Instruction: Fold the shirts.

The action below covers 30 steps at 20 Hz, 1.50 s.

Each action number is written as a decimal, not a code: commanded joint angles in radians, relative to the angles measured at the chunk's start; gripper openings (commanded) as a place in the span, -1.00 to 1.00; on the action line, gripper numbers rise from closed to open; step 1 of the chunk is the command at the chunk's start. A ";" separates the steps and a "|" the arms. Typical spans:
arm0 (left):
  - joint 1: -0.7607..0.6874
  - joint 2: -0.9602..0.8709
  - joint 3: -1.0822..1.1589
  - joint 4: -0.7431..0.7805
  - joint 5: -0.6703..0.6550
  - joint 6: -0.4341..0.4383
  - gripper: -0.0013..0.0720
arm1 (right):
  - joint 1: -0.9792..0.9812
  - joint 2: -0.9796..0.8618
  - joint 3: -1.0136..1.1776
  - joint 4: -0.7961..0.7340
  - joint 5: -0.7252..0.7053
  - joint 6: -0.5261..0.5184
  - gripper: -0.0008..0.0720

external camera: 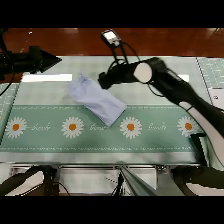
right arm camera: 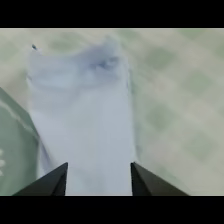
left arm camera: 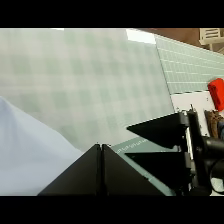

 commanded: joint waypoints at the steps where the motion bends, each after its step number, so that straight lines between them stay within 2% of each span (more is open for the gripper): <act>1: 0.008 -0.001 0.000 0.052 0.002 0.000 -0.90 | -0.150 0.061 -0.014 -0.340 0.486 0.065 0.25; 3: 0.018 0.000 0.000 0.052 0.000 0.000 -0.90 | -0.283 0.096 -0.127 -0.289 0.574 0.080 0.25; 4: 0.023 0.000 0.000 0.053 -0.005 0.000 -0.90 | -0.347 0.129 -0.221 -0.177 0.558 0.083 0.28; 5: 0.029 0.000 0.000 0.055 -0.009 0.000 -0.89 | -0.394 0.163 -0.320 -0.031 0.508 0.082 0.51; 6: 0.035 -0.001 0.000 0.056 -0.014 0.000 -0.89 | -0.428 0.197 -0.433 0.149 0.431 0.080 0.63; 8: 0.037 -0.001 0.000 0.066 -0.013 0.000 -0.89 | -0.432 0.237 -0.630 0.457 0.231 0.028 0.67; 11: 0.037 -0.001 0.000 0.066 -0.026 0.000 -0.89 | -0.372 0.238 -0.809 0.746 -0.047 -0.010 0.67; 14: 0.037 -0.001 0.000 0.066 -0.031 0.000 -0.89 | -0.275 0.238 -0.848 0.853 -0.262 -0.008 0.67; 17: 0.036 -0.001 0.000 0.066 -0.031 0.000 -0.89 | -0.170 0.208 -0.848 0.934 -0.474 0.063 0.67; 21: 0.035 -0.001 0.000 0.066 -0.031 0.000 -0.89 | -0.074 0.116 -0.847 1.036 -0.501 0.064 0.67; 26: 0.035 -0.001 0.000 0.066 -0.027 0.000 -0.89 | 0.021 0.083 -0.815 1.065 -0.538 0.059 0.66; 27: 0.035 -0.001 0.000 0.066 -0.027 0.000 -0.89 | 0.031 0.068 -0.799 1.085 -0.544 0.059 0.54; 28: 0.035 -0.001 0.000 0.066 -0.027 0.000 -0.89 | 0.038 0.053 -0.781 1.099 -0.550 0.059 0.11; 29: 0.035 -0.001 0.000 0.066 -0.027 0.000 -0.89 | 0.037 0.041 -0.758 1.101 -0.553 0.058 -0.47; 30: 0.035 -0.001 0.000 0.066 -0.027 0.000 -0.89 | 0.035 0.038 -0.735 1.102 -0.559 0.051 -0.92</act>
